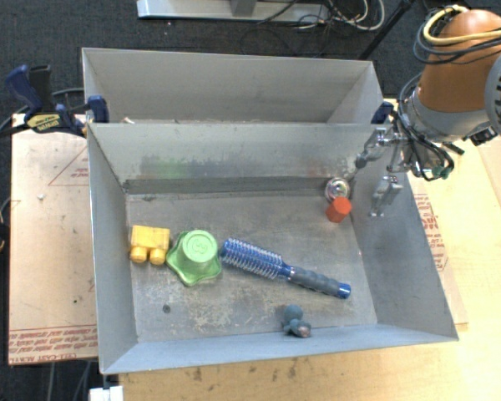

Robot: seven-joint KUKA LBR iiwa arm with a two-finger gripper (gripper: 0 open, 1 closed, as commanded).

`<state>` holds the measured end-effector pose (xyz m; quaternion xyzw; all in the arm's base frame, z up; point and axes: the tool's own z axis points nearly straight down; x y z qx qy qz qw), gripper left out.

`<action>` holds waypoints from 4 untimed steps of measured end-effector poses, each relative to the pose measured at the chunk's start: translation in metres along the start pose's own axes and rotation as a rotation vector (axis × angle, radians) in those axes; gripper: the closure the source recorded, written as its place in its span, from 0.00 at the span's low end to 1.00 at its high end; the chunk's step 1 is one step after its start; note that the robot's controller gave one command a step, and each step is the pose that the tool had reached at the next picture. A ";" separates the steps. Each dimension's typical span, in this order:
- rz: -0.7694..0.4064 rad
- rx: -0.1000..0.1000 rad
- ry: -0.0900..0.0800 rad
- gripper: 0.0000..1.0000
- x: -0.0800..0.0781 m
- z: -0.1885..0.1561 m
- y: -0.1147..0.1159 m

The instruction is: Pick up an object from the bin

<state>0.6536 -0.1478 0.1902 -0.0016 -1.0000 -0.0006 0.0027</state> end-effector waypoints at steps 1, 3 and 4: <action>-0.067 -0.004 0.003 0.00 0.074 0.059 0.098; -0.128 0.001 -0.015 1.00 0.135 0.112 0.144; -0.325 0.005 -0.015 1.00 0.130 -0.056 0.088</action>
Offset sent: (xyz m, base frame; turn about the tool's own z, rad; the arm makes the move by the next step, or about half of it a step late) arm -0.0709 0.0916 -0.0543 -0.0588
